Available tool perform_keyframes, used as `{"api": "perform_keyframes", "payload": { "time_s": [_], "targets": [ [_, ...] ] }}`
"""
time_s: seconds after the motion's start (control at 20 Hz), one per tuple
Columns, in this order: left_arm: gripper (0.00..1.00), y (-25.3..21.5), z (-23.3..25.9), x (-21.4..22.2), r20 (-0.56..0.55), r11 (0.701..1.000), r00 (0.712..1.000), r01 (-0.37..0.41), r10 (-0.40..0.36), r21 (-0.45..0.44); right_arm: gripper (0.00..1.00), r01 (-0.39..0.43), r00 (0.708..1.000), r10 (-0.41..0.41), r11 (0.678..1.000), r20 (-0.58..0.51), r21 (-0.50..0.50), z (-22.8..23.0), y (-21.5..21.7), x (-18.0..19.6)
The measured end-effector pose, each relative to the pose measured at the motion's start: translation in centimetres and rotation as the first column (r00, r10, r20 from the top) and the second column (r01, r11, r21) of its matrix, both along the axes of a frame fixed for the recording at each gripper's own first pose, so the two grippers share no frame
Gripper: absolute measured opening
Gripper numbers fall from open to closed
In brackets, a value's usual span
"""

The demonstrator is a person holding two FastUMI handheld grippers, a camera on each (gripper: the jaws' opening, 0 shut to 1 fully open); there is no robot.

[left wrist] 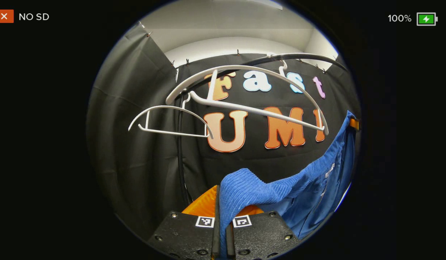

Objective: Grasp the clothes on the hanger with both hands and then place them into the laundry hamper below.

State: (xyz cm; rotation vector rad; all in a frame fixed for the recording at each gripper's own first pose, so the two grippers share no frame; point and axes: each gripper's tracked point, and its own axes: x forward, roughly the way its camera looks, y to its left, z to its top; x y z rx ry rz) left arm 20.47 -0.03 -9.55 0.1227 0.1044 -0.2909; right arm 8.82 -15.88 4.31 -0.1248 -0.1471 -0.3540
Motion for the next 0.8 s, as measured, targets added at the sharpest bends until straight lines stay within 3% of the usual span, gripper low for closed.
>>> {"api": "perform_keyframes", "payload": {
  "time_s": [0.25, 0.4, 0.6, 0.8],
  "targets": [
    [0.02, -1.4, -1.6, -1.6, -0.056, 0.999, 0.998, 0.020, -0.022, -0.034, 0.13, -0.064, 0.994, 0.068, 0.997, -0.091, 0.039, -3.5, 2.9, 0.7],
    [0.02, -3.6, -3.9, -3.3, -0.127, 0.993, 0.990, 0.053, -0.066, -0.102, 0.13, -0.148, 0.972, 0.157, 0.987, -0.176, 0.061, -6.9, 6.2, 1.2],
    [0.03, -5.8, -7.8, -5.5, -0.240, 0.978, 0.966, 0.046, -0.096, -0.203, 0.13, -0.242, 0.918, 0.273, 0.960, -0.287, 0.139, -12.3, 10.5, 2.1],
    [0.03, -7.8, -12.4, -7.9, -0.377, 0.957, 0.919, 0.003, -0.118, -0.292, 0.13, -0.274, 0.839, 0.354, 0.931, -0.413, 0.241, -19.1, 13.3, 1.8]
  ]
}}
